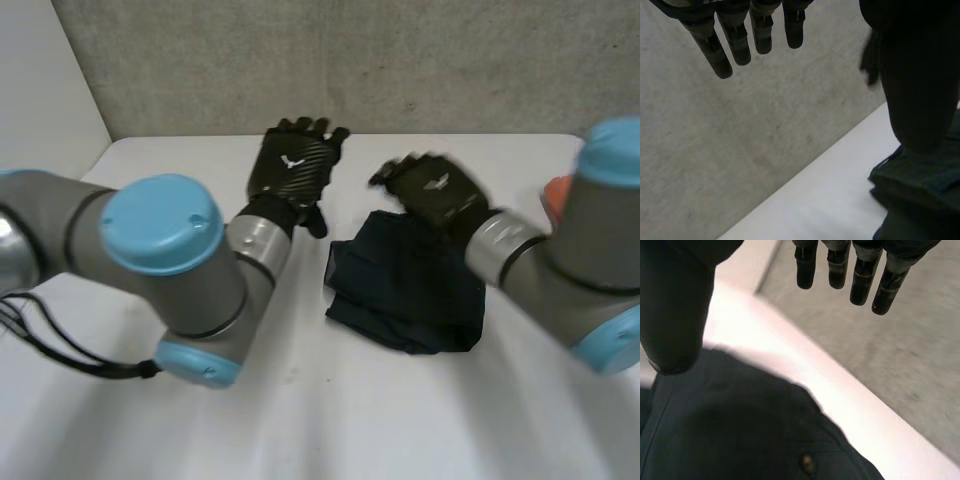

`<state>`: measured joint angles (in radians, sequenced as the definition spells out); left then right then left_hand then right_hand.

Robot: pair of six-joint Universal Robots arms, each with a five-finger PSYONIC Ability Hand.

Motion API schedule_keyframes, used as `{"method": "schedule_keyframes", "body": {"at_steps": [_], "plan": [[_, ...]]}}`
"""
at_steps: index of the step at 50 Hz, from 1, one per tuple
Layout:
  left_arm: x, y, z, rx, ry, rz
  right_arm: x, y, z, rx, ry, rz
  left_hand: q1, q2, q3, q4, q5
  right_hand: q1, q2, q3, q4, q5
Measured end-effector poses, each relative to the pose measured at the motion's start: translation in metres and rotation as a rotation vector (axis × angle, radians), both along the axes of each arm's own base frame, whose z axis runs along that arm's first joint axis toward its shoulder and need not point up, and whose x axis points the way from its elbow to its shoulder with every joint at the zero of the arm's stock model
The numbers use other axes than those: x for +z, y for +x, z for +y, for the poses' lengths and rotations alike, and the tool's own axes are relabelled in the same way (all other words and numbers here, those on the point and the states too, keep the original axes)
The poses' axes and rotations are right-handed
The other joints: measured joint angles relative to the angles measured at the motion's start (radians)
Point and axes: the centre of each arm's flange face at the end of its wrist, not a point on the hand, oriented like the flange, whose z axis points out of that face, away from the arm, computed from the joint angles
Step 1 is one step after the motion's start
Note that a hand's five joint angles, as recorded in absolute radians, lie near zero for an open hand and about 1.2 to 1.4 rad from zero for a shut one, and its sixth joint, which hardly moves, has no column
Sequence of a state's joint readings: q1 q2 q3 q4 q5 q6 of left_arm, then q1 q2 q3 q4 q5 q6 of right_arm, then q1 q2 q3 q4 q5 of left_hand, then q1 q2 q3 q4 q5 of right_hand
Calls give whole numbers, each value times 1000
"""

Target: Fold the laundry.

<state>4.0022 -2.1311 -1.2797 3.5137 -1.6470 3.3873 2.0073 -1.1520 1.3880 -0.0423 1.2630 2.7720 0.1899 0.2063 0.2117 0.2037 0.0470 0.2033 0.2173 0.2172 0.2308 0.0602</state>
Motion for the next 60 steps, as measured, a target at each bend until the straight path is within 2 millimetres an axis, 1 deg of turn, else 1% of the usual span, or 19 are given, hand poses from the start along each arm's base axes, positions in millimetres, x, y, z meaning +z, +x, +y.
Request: {"method": "schedule_keyframes", "body": {"at_steps": [1, 4, 5, 8, 13, 15, 20, 21, 24, 27, 28, 33, 38, 42, 47, 52, 56, 57, 60], "plan": [[-1, -7, 0, -14, -3, 7, 14, -14, -9, -66, 66, -114, 0, 0, 0, 0, 0, 0, 0, 0, 0, 0], [-4, -22, 3, -52, -1, 21, 25, -34, -18, -150, 141, -224, 0, 0, 0, 0, 0, 0, 0, 0, 0, 0], [-4, -22, 3, -52, -1, 21, 25, -34, -18, -150, 141, -224, 0, 0, 0, 0, 0, 0, 0, 0, 0, 0], [-12, -38, 9, -112, 26, 23, 26, -53, -26, -221, 190, -246, 0, 0, 0, 0, 0, 0, 0, 0, 0, 0], [-26, -51, 14, -171, 72, 7, 16, -63, -33, -262, 221, -211, 0, 0, 0, 0, 0, 0, 0, 0, 0, 0], [-32, -55, 15, -185, 90, -2, 9, -65, -35, -269, 234, -194, 0, 0, 0, 0, 0, 0, 0, 0, 0, 0], [-58, -63, 10, -193, 161, -54, -25, -62, -42, -272, 312, -143, 0, 0, 0, 0, 0, 0, 0, 0, 0, 0], [-60, -63, 9, -192, 164, -57, -27, -62, -42, -273, 316, -141, 0, 0, 0, 0, 0, 0, 0, 0, 0, 0], [-77, -64, 5, -178, 213, -101, -49, -60, -46, -280, 363, -118, 0, 0, 0, 0, 0, 0, 0, 0, 0, 0], [-84, -64, 3, -170, 234, -122, -57, -60, -47, -287, 377, -108, 0, 0, 0, 0, 0, 0, 0, 0, 0, 0], [-93, -62, 1, -155, 265, -152, -68, -60, -50, -301, 391, -90, 0, 0, 0, 0, 0, 0, 0, 0, 0, 0], [-108, -56, -3, -117, 315, -205, -84, -62, -55, -327, 396, -42, 0, 0, 0, 0, 0, 0, 0, 0, 0, 0], [-115, -51, -5, -97, 340, -240, -91, -63, -59, -330, 379, 6, 0, 0, 0, 0, 0, 0, 0, 0, 0, -4], [-115, -50, -3, -94, 345, -253, -91, -63, -59, -325, 367, 22, 0, 0, 0, 0, 0, 0, 0, 0, 0, -4], [-102, -48, -1, -93, 334, -244, -80, -64, -60, -323, 339, 16, 0, 0, 0, 0, 0, 0, 0, 0, 0, -4], [-76, -43, 4, -93, 309, -215, -52, -67, -59, -327, 271, -21, 0, 0, 0, 0, 0, 0, 0, 0, 0, -4], [-49, -33, 8, -78, 278, -183, -24, -70, -53, -337, 192, -58, 0, 0, 0, 0, 0, 0, 0, 0, 0, -4], [-49, -33, 8, -78, 278, -183, -24, -70, -53, -337, 192, -58, 0, 0, 0, 0, 0, 0, 0, 0, 0, -4], [-23, -19, 13, -57, 241, -145, -2, -74, -46, -357, 123, -83, 0, 0, 0, 0, 0, 0, 0, 0, 0, -4]]}}
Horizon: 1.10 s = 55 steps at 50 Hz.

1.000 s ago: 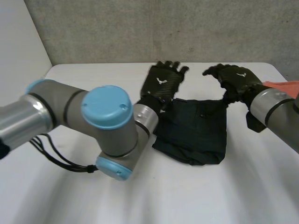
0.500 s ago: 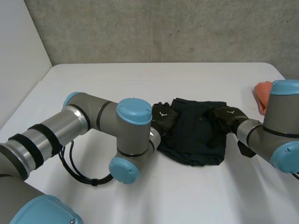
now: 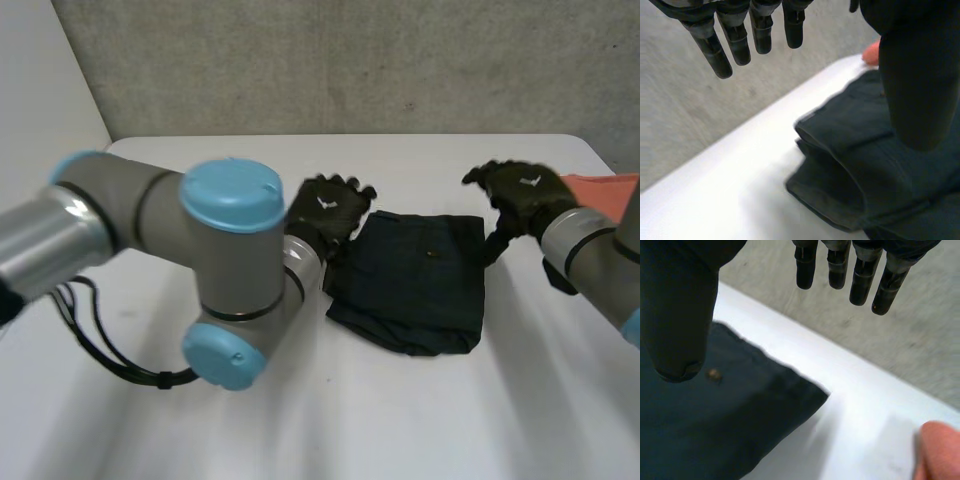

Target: Fold the laundry.

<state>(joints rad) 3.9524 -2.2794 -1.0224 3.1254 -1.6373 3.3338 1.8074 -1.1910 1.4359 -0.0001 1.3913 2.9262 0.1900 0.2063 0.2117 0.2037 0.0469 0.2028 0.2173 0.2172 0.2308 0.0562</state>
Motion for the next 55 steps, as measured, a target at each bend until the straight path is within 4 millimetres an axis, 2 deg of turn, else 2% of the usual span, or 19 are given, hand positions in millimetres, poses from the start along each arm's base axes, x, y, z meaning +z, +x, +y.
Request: {"method": "schedule_keyframes", "body": {"at_steps": [4, 5, 6, 12, 16, 22, 26, 34, 35, 41, 44, 55], "plan": [[25, 16, 6, 22, -44, 42, 18, -5, 9, -29, -51, -6, 0, 0, 0, 0, 0, 0, 0, 0, 0, 0], [25, 16, 6, 22, -44, 42, 18, -5, 9, -29, -51, -6, 0, 0, 0, 0, 0, 0, 0, 0, 0, 0], [39, 25, 10, 34, -69, 69, 25, -8, 15, -41, -70, -8, 0, 0, 0, 0, 0, 0, 0, 0, 0, 0], [68, 56, 28, 62, -108, 154, 32, -13, 36, -50, -78, -3, 0, 0, 0, 0, 0, 0, 0, 0, 0, 0], [75, 74, 39, 78, -97, 199, 29, -14, 51, -37, -64, 5, 0, 0, 0, 0, 0, 0, 0, 0, 0, 0], [73, 95, 52, 100, -82, 239, 14, -13, 72, -11, -19, 20, 0, 0, 0, 0, 0, 0, 0, 0, 0, 0], [71, 106, 56, 113, -88, 250, 0, -3, 87, 31, 7, 21, 0, 0, 0, 0, 0, 0, 0, 0, 0, 0], [66, 109, 62, 68, -75, 245, -22, 12, 100, 88, 21, 15, 0, 0, 0, 0, 0, 0, 0, 0, 0, 0], [64, 107, 64, 31, -63, 241, -34, 18, 103, 105, 38, 12, 0, 0, 0, 0, 0, 0, 0, 0, 0, 0], [60, 104, 69, -28, -42, 235, -54, 28, 107, 128, 81, -3, 0, 0, 0, 0, 0, 0, 0, 0, 0, 0], [62, 103, 72, -51, -42, 239, -69, 34, 104, 108, 92, -13, 0, 0, 0, 0, 0, 0, 0, 0, 0, 0], [68, 105, 74, -51, -61, 252, -88, 37, 87, 35, 64, -10, 0, 0, 0, 0, 0, 0, 0, 0, 0, 0]]}}
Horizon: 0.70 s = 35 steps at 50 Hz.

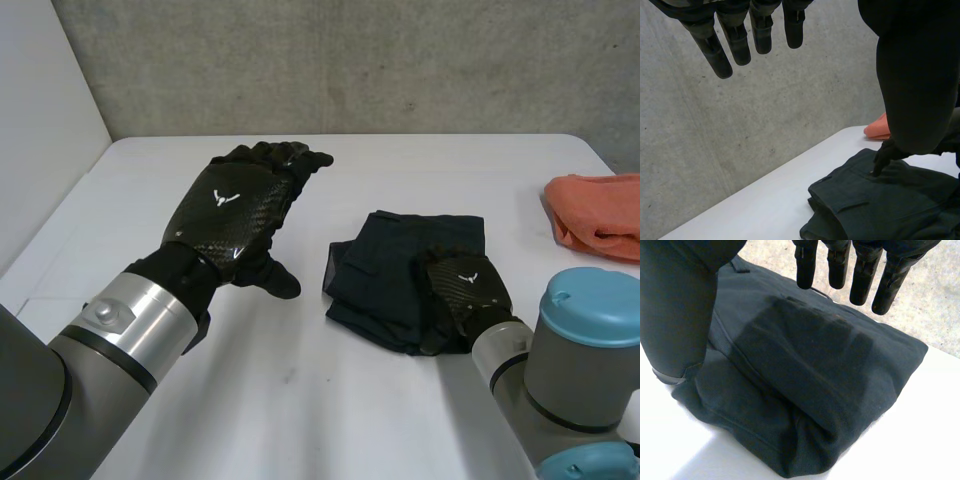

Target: Fold the laundry.

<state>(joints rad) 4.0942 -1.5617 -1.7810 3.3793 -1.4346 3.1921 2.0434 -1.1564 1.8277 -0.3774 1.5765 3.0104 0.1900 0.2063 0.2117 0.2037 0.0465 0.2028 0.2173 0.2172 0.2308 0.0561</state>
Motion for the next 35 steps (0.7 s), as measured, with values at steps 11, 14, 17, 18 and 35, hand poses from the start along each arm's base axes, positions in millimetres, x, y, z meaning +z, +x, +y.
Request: {"method": "schedule_keyframes", "body": {"at_steps": [11, 14, 17, 18, 35], "plan": [[-1, 1, -1, 4, 7, 1, -14, 6, -9, 5, 17, 16, 0, 0, 0, 0, 0, 0, 0, 0, 0, 0], [-2, 1, -1, 5, 10, 3, -16, 7, -12, 6, 18, 20, 0, 0, 0, 0, 0, 0, 0, 0, 0, 0], [-2, 1, -1, 5, 12, 5, -18, 9, -14, 7, 17, 22, 0, 0, 0, 0, 0, 0, 0, 0, 0, 0], [-2, 1, -1, 5, 12, 5, -18, 9, -15, 7, 16, 23, 0, 0, 0, 0, 0, 0, 0, 0, 0, 0], [-2, 2, -2, 9, 16, 7, -14, 20, -36, 18, -65, 13, 0, 0, 0, 0, 0, 615, 843, 802, 797, 729]]}}
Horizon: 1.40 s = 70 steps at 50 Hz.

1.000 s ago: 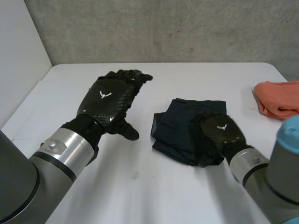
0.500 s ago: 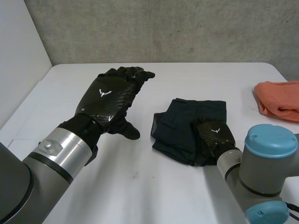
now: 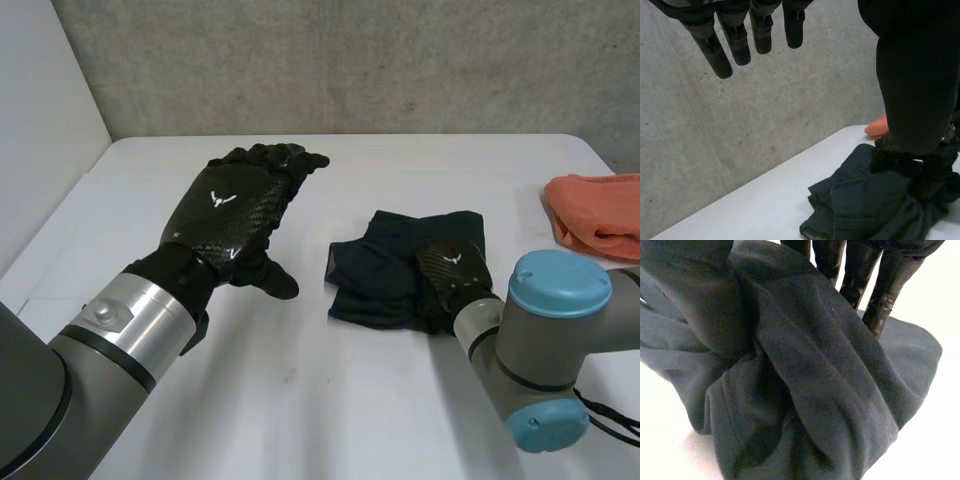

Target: Fold the laundry.

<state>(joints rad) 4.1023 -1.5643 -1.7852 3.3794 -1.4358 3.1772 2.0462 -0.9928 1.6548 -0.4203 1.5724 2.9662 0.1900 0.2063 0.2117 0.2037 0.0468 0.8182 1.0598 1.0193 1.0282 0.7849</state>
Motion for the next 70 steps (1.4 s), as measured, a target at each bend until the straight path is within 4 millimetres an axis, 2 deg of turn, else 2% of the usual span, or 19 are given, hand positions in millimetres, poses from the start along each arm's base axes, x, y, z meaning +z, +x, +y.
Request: {"method": "schedule_keyframes", "body": {"at_steps": [4, 15, 20, 21, 25, 34, 40, 43, 44, 46, 51, 52, 55, 56, 59, 61, 66, 70], "plan": [[0, 0, -1, 2, 4, 5, 2, 2, -4, 8, -24, 19, 0, 0, 0, 0, 0, 86, 112, 128, 118, 119], [-1, 1, -1, 5, 9, 8, 7, 1, -5, 77, -74, 156, 0, 0, 0, 0, 0, 86, 112, 131, 118, 121], [-1, 1, -1, 5, 10, 7, 11, -8, -11, 132, -93, 250, 0, 0, 0, 0, 0, 86, 112, 131, 118, 121], [-2, 1, -1, 5, 10, 7, 14, -18, -22, 137, -113, 286, 0, 0, 0, 0, 0, 86, 112, 131, 118, 121], [-2, 1, -1, 5, 10, 7, 24, -40, -48, 132, -170, 340, 0, 0, 0, 0, 0, 106, 112, 131, 122, 121], [-3, 0, -3, 8, 13, 6, 33, -69, -93, 125, -264, 393, 0, 0, 0, 0, 0, 119, 112, 131, 122, 121], [-4, 0, -4, 10, 12, 7, 42, -90, -134, 112, -348, 400, 0, 0, 0, 0, 0, 123, 112, 131, 122, 121], [-4, -1, -5, 11, 12, 8, 56, -98, -154, 98, -413, 398, 0, 0, 0, 0, 0, 123, 112, 131, 122, 121], [-4, -1, -5, 11, 12, 8, 56, -98, -154, 98, -413, 398, 0, 0, 0, 0, 0, 123, 112, 131, 122, 121], [-4, -1, -6, 12, 14, 7, 75, -107, -172, 71, -480, 389, 0, 0, 0, 0, 0, 131, 112, 131, 122, 121], [-5, -2, -7, 13, 19, 10, 103, -122, -194, 19, -550, 348, 0, 0, 0, 0, 0, 132, 112, 131, 122, 155], [-5, -2, -7, 13, 22, 12, 112, -131, -203, -4, -565, 320, 0, 0, 0, 0, 0, 132, 112, 131, 126, 165], [-5, -2, -8, 13, 25, 15, 117, -138, -208, -19, -568, 299, 0, 0, 0, 0, 0, 132, 112, 138, 133, 171], [-5, -2, -8, 13, 28, 18, 121, -153, -217, -38, -562, 268, 0, 0, 0, 0, 0, 132, 112, 149, 148, 176], [-5, -2, -8, 14, 30, 20, 119, -173, -225, -50, -536, 241, 0, 0, 0, 0, 0, 132, 112, 153, 156, 176], [-6, -1, -8, 14, 32, 21, 109, -196, -233, -52, -492, 226, 0, 0, 0, 0, 0, 132, 112, 153, 157, 176], [-6, -1, -7, 14, 35, 21, 90, -227, -240, -55, -421, 216, 0, 0, 0, 0, 0, 132, 114, 153, 157, 176], [-7, -1, -7, 14, 37, 20, 66, -259, -243, -61, -342, 202, 0, 0, 0, 0, 0, 132, 114, 153, 157, 176]]}}
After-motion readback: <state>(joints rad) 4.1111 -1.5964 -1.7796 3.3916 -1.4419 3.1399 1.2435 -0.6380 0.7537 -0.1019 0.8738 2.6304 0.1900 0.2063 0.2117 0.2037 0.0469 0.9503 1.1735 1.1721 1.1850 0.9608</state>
